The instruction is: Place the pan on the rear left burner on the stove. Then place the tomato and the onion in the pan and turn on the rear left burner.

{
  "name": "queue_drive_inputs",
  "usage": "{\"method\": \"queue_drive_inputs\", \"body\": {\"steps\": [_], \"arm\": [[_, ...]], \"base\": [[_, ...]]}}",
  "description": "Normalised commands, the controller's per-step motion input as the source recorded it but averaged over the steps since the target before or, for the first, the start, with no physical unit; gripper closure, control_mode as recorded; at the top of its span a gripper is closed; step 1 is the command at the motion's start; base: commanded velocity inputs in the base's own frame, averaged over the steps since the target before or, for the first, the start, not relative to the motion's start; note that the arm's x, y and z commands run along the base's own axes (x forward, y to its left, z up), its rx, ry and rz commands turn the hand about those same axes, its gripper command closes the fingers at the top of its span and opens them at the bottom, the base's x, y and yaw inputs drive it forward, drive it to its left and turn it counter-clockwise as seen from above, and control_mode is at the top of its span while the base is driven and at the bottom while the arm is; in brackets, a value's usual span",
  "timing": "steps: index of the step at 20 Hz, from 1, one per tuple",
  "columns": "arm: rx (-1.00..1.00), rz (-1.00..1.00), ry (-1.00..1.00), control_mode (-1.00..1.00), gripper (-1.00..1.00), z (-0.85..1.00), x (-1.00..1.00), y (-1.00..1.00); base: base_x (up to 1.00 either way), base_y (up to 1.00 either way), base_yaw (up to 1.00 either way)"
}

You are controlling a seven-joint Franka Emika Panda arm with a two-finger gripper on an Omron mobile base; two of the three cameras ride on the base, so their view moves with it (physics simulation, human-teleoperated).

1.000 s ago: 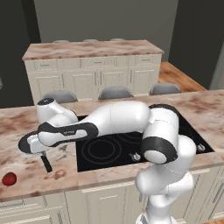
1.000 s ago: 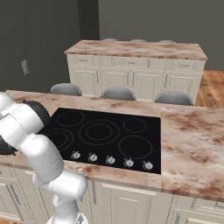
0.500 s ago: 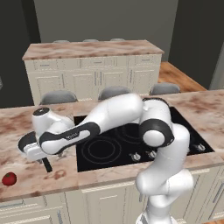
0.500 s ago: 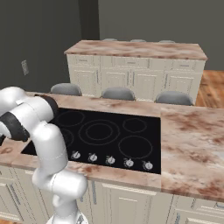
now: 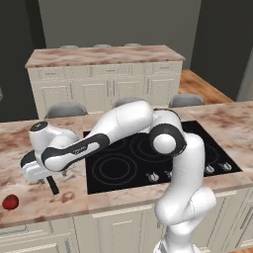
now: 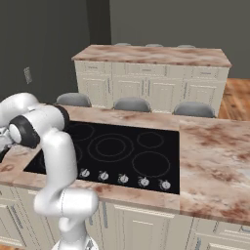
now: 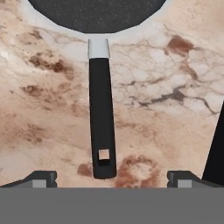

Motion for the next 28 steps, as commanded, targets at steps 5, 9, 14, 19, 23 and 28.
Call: {"method": "queue_drive_inputs", "body": {"steps": [5,9,14,19,23,28], "arm": [[0.0,0.0,0.0,-1.0,-1.0,-0.21,0.14,0.0],[0.0,0.0,0.0,-1.0,-1.0,-0.39,0.0,0.0],[0.0,0.0,0.0,-1.0,-1.0,-0.25,0.02,-0.02],[0.0,0.0,0.0,-1.0,-1.0,-0.16,0.07,-0.08],[0.0,0.0,0.0,-1.0,-1.0,-0.16,0.04,-0.04],[0.05,0.0,0.0,-1.0,1.0,-0.14,0.0,-0.01]], "base": [[0.0,0.0,0.0],[0.0,0.0,0.0],[0.0,0.0,0.0],[0.0,0.0,0.0],[0.0,0.0,0.0],[0.0,0.0,0.0]]}}
